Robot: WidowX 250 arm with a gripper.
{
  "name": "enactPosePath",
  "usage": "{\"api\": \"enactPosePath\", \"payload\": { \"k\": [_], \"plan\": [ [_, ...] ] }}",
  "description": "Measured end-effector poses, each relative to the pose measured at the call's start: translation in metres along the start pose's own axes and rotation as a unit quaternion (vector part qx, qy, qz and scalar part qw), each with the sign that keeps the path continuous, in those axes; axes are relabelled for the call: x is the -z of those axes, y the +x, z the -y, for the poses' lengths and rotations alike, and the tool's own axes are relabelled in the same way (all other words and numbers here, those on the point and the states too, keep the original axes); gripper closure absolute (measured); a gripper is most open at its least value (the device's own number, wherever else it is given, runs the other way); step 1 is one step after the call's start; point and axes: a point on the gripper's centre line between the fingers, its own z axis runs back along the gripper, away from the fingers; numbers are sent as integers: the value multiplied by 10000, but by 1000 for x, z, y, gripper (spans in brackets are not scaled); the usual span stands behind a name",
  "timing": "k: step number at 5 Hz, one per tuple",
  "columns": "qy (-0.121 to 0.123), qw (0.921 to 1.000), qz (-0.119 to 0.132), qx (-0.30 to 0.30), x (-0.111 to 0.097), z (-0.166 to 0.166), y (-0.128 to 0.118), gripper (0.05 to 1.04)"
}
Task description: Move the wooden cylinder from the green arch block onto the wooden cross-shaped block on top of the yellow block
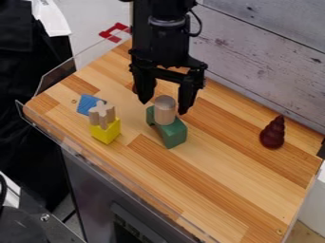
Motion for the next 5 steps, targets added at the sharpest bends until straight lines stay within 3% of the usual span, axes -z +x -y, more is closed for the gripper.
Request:
{"api": "enactPosePath", "payload": {
  "k": [1,2,3,4,5],
  "plan": [
    [-49,10000,-66,-38,7,1,1,133],
    [-95,9999,-39,-80,11,2,0,420],
    [-96,9998,46,-150,12,1,2,557],
    [-97,9997,62,-218,11,1,1,557],
    [-225,9987,426,-181,-7,3,3,557]
  ]
}}
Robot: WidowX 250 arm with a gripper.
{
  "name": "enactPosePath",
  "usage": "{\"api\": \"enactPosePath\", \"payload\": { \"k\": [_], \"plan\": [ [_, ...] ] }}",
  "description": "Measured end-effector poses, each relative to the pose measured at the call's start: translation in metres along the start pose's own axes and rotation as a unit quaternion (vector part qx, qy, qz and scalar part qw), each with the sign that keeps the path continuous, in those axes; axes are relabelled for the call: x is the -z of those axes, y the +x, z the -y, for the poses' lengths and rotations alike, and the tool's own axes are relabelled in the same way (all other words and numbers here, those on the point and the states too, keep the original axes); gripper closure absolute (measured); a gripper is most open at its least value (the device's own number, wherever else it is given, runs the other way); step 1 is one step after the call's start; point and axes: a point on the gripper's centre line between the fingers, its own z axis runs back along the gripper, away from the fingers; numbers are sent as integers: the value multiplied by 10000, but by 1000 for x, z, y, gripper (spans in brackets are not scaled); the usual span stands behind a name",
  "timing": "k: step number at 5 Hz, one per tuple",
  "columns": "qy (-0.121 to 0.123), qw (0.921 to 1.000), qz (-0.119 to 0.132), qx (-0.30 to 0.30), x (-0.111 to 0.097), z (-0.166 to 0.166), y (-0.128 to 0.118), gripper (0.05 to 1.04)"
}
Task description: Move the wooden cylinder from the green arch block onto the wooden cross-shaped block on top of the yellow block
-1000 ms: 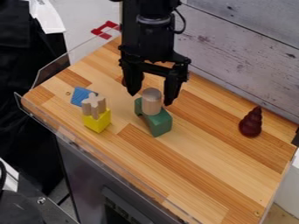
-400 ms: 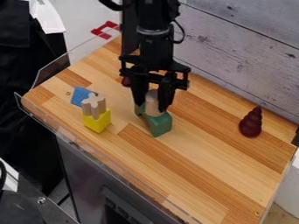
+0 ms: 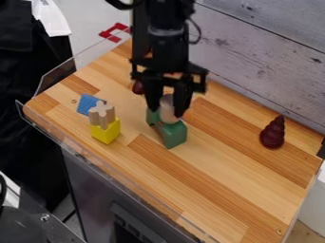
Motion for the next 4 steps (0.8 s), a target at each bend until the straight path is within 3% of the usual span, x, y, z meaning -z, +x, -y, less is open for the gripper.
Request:
{"api": "enactPosePath", "payload": {
  "k": [1,2,4],
  "plan": [
    [-82,9993,353,27,-22,-9,1,557],
    [-82,9991,421,-51,-32,-21,-2,557],
    [249,9982,323,-449,-50,-50,-16,557]
  ]
}}
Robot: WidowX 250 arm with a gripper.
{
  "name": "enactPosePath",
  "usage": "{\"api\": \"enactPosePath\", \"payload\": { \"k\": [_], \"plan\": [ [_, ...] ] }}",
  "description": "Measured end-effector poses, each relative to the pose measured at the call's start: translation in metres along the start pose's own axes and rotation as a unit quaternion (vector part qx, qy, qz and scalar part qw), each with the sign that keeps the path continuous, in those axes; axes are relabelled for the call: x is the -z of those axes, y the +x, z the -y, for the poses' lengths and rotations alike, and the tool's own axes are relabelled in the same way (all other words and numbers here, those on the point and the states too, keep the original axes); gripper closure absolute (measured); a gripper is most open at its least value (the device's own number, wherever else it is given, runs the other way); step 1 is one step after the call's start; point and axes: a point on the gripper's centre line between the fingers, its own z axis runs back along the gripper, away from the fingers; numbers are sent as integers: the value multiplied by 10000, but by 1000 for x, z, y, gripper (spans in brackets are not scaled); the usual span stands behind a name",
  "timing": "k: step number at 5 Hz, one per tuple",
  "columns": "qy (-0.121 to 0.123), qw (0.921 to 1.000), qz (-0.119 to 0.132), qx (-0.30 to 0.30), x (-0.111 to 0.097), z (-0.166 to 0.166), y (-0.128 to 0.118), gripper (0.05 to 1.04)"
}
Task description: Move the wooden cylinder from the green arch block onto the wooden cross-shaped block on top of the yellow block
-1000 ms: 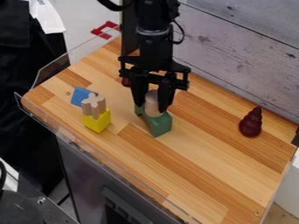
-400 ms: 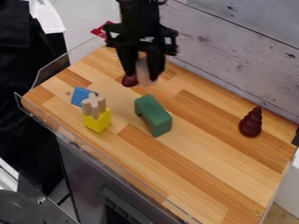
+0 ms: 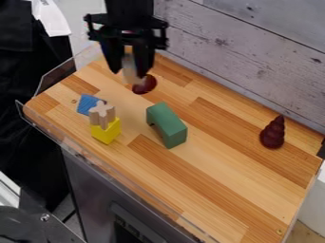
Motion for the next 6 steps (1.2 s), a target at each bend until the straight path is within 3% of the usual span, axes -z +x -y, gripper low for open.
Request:
{"api": "enactPosePath", "payload": {
  "k": [3,6],
  "plan": [
    [94,9991,-190,-373,-5,-24,-16,557],
    [-90,9983,-401,-403,4,-23,-28,557]
  ]
}}
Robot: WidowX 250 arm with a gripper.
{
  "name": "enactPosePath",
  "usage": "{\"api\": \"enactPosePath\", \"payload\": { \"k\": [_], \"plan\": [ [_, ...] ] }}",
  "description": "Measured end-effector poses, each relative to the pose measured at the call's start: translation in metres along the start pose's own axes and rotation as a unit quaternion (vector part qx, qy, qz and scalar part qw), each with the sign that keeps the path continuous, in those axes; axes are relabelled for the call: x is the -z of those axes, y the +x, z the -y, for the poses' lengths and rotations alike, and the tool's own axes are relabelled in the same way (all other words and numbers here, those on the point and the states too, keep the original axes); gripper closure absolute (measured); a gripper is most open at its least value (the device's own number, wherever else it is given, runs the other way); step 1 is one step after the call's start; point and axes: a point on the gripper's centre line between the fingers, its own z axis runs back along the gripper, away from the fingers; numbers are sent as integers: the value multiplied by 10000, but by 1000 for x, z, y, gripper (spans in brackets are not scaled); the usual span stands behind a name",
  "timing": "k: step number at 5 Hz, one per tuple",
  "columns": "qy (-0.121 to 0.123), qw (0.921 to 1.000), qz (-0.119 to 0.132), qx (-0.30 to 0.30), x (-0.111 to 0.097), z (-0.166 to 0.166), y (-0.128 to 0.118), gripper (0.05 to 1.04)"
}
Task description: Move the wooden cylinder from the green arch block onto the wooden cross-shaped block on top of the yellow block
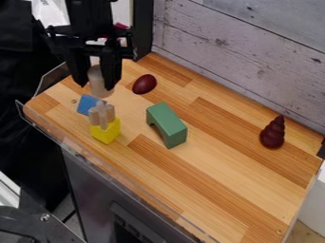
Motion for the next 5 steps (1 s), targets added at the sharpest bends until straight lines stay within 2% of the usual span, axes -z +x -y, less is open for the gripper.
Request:
{"api": "enactPosePath", "payload": {
  "k": [3,5],
  "plan": [
    [-78,9985,-534,-25,22,-1,-4,557],
    [-26,9977,-671,-104,26,-3,-5,557]
  ]
}}
